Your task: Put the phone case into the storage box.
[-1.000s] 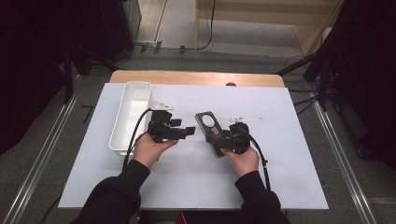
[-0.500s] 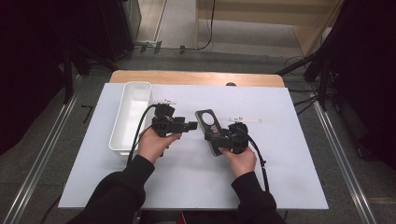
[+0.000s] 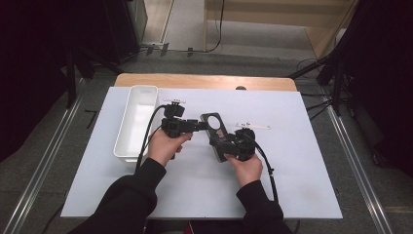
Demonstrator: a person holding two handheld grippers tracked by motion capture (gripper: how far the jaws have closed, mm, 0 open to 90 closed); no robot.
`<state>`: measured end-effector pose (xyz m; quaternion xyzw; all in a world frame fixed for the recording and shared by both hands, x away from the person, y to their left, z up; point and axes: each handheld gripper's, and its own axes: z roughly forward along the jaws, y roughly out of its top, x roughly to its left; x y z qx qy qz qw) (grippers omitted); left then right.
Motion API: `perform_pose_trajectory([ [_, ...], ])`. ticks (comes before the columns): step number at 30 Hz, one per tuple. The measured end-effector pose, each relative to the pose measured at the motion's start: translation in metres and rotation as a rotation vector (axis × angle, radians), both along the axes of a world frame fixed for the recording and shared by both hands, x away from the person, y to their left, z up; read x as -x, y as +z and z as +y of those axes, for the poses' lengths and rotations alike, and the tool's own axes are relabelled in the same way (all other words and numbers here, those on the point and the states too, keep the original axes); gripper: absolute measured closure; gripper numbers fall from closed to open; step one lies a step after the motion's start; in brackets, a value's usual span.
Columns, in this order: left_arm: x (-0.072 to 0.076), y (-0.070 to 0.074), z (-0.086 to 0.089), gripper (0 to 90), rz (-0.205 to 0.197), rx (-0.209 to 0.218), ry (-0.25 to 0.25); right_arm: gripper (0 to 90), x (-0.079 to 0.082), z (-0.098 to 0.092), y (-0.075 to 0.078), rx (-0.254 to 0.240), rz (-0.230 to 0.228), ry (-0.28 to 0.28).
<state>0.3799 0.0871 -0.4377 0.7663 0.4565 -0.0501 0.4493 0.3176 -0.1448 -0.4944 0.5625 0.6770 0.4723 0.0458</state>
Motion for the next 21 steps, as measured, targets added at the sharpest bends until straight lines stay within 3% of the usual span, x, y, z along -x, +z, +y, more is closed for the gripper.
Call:
perform_pose_trajectory([
  [8, -0.002, 0.000, 0.001, 46.5, 0.025, 0.012, 0.019, 10.4, 0.001, 0.003, 0.001, -0.012, -0.015, -0.004],
  [13, -0.005, 0.000, -0.001, 46.5, 0.083, 0.035, 0.025, 10.4, 0.001, 0.006, 0.000, -0.020, -0.016, -0.002],
  [21, -0.005, -0.002, -0.002, 50.8, 0.099, 0.025, 0.022, 10.4, 0.002, 0.011, 0.000, -0.037, -0.030, -0.006],
])
